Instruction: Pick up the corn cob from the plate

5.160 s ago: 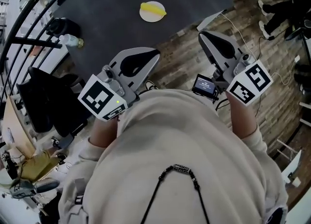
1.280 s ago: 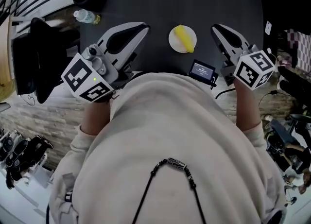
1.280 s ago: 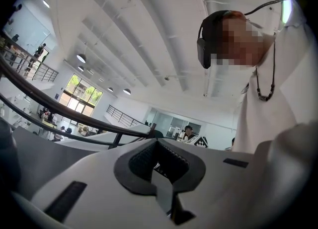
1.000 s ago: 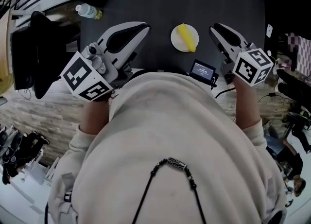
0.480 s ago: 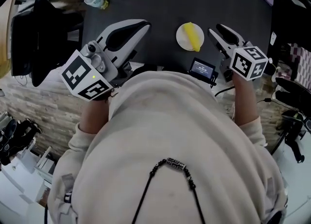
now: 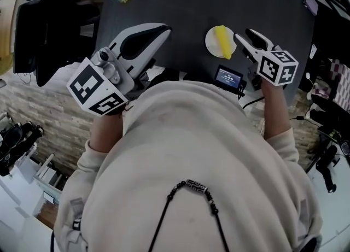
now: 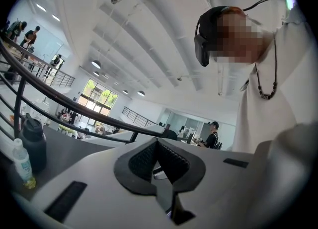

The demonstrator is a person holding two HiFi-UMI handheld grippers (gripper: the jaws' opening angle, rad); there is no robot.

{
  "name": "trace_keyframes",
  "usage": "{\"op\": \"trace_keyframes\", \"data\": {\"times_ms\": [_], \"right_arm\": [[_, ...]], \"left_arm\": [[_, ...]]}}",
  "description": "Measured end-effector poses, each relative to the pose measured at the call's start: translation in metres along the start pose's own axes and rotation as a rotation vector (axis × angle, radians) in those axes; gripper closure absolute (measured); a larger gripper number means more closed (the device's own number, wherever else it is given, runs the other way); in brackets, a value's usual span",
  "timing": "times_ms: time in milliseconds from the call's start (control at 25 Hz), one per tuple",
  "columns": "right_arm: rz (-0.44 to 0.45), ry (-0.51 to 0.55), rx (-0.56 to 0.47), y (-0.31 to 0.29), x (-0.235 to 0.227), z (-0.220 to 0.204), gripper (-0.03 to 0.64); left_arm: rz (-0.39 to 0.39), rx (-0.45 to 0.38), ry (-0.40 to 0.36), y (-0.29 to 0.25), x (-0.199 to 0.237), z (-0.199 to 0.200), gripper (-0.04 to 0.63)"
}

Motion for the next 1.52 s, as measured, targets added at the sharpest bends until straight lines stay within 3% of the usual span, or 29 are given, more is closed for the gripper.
{"op": "trace_keyframes", "data": {"times_ms": [640, 1520], "right_arm": [[0.026, -0.005, 0.119, -0.035, -0.002, -0.043, 0.370], [0.037, -0.029, 0.269, -0.084, -0.025, -0.108, 0.347]], "left_arm": [[0.101, -0.015, 0.058, 0.026, 0.004, -0.016, 0.597], [0.196, 0.072, 0.087, 0.026, 0.018, -0.048, 0.597]]}}
Point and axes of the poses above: the fingertips, and each gripper's own axes: y backward along the fingers, x to its left, z out of its top, the point moved 2 cm from there along y, backward along the fingers, and after that the axes turned 13 degrees about y, right-handed, at the moved point
